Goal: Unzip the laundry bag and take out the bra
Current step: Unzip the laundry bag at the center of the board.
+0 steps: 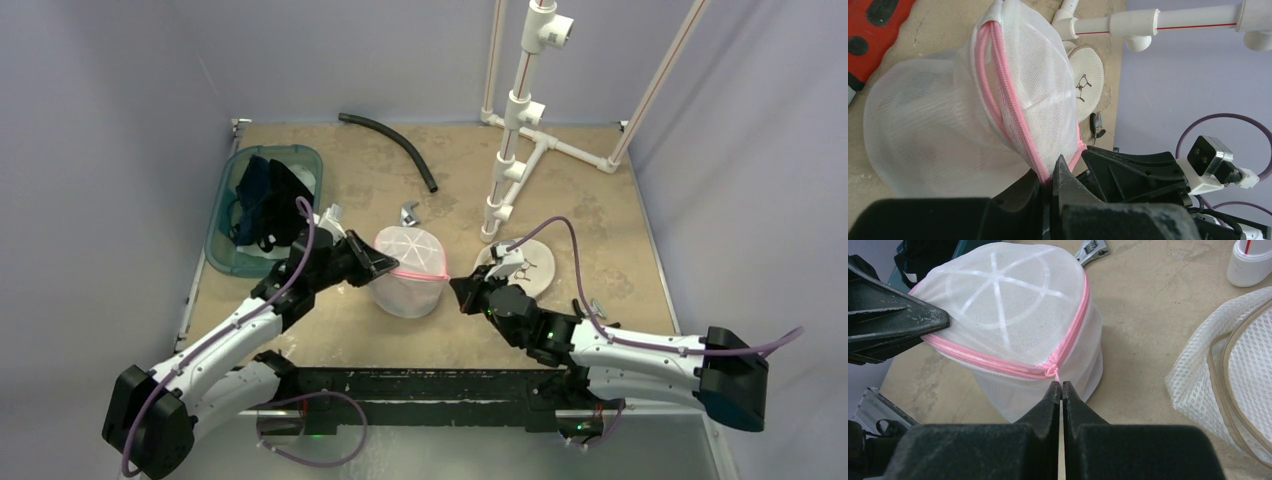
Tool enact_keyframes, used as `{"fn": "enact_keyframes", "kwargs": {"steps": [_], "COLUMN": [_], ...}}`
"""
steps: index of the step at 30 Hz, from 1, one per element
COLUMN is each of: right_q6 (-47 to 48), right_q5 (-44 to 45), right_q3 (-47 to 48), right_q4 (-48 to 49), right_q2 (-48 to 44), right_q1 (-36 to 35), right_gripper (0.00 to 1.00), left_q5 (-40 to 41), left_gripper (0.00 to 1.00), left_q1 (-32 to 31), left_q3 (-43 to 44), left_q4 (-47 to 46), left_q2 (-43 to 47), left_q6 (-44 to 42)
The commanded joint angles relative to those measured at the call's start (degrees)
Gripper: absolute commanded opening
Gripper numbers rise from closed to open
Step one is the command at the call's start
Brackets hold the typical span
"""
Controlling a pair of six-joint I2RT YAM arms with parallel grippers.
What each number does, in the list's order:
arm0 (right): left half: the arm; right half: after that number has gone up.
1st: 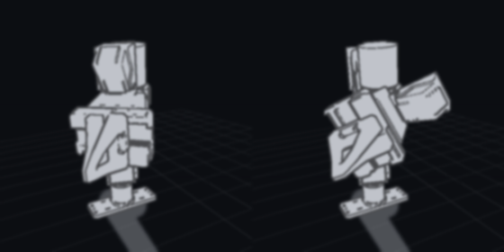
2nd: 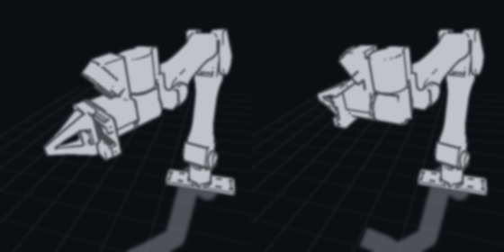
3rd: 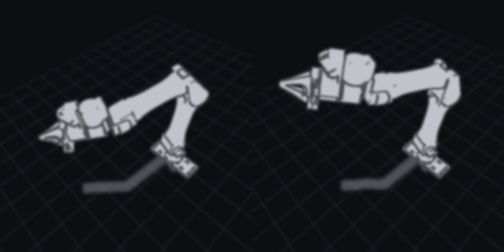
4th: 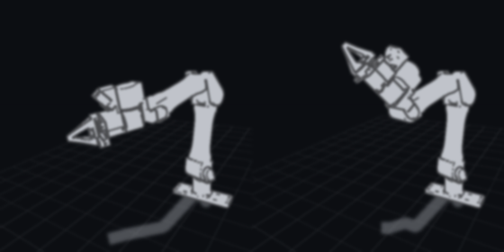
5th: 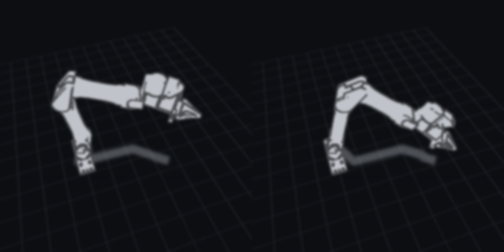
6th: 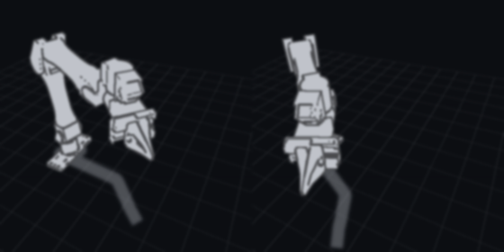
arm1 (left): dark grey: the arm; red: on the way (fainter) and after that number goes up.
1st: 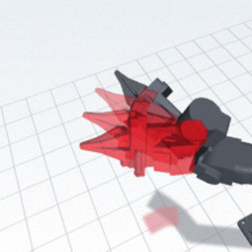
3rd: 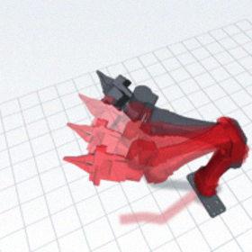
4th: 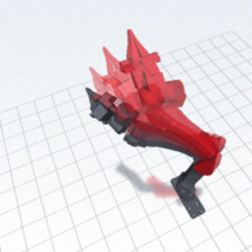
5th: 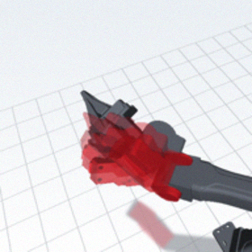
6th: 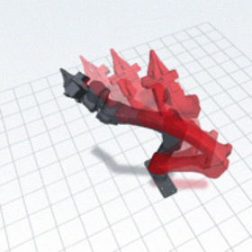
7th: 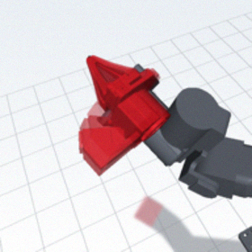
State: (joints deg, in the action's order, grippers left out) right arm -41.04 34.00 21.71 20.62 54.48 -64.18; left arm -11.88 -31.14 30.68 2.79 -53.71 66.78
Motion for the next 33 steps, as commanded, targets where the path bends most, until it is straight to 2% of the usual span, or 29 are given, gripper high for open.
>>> {"fn": "enact_keyframes", "kwargs": {"steps": [1,4,5,7,8,10,12,15,19,22,25,29,33], "right_q6": [0.2,0.6,0.7,1.1,1.5,1.9,1.8,2.0,2.6,3.0,3.0,3.0,3.0], "right_q5": [7.9,10.0,9.7,8.8,8.2,7.5,7.0,6.3,5.4,5.1,5.0,4.9,4.8], "right_q3": [1.2,1.1,0.8,0.2,0.0,0.0,0.5,0.7,0.8,0.7,0.9,0.9,1.1], "right_q4": [-3.9,-4.9,-5.4,-5.9,-5.9,-6.2,-6.7,-5.8,-4.4,-3.6,-3.7,-4.1,-5.1], "right_q2": [0.0,-2.5,-3.7,-5.8,-6.5,-6.9,-6.4,-5.4,-4.1,-3.2,-2.8,-3.3,-4.5], "right_q1": [0.4,0.3,0.3,0.3,0.4,0.3,0.3,0.3,0.3,0.3,0.3,0.3,0.4], "right_gripper": [0.00,0.00,0.00,0.00,0.00,0.00,0.00,0.00,0.00,0.00,0.00,0.00,0.00], "left_q5": [1.3,0.3,-0.5,-2.2,-2.5,-2.4,-0.9,5.0,20.1,29.4,36.5,41.5,44.0], "left_gripper": [0.00,0.00,0.08,0.38,0.49,0.64,0.71,0.75,0.75,0.75,0.75,0.76,0.76], "left_q1": [4.1,5.7,5.8,5.7,5.7,5.6,5.1,1.3,-12.4,-22.9,-31.3,-36.0,-36.2], "left_q3": [-0.9,-0.7,-0.2,1.2,2.1,3.0,3.5,4.4,4.3,4.6,8.3,12.8,12.7], "left_q4": [1.0,-0.4,-1.2,-1.8,-1.3,-0.2,2.1,6.6,9.3,7.2,4.8,3.7,2.1], "left_q2": [-0.2,-1.1,-1.6,-2.7,-2.7,-0.9,2.3,7.1,10.4,6.9,-1.3,-10.7,-14.0], "left_q6": [-3.8,-3.9,-4.1,-4.5,-4.4,-3.4,-2.1,0.8,8.6,15.3,18.4,21.4,24.2]}}
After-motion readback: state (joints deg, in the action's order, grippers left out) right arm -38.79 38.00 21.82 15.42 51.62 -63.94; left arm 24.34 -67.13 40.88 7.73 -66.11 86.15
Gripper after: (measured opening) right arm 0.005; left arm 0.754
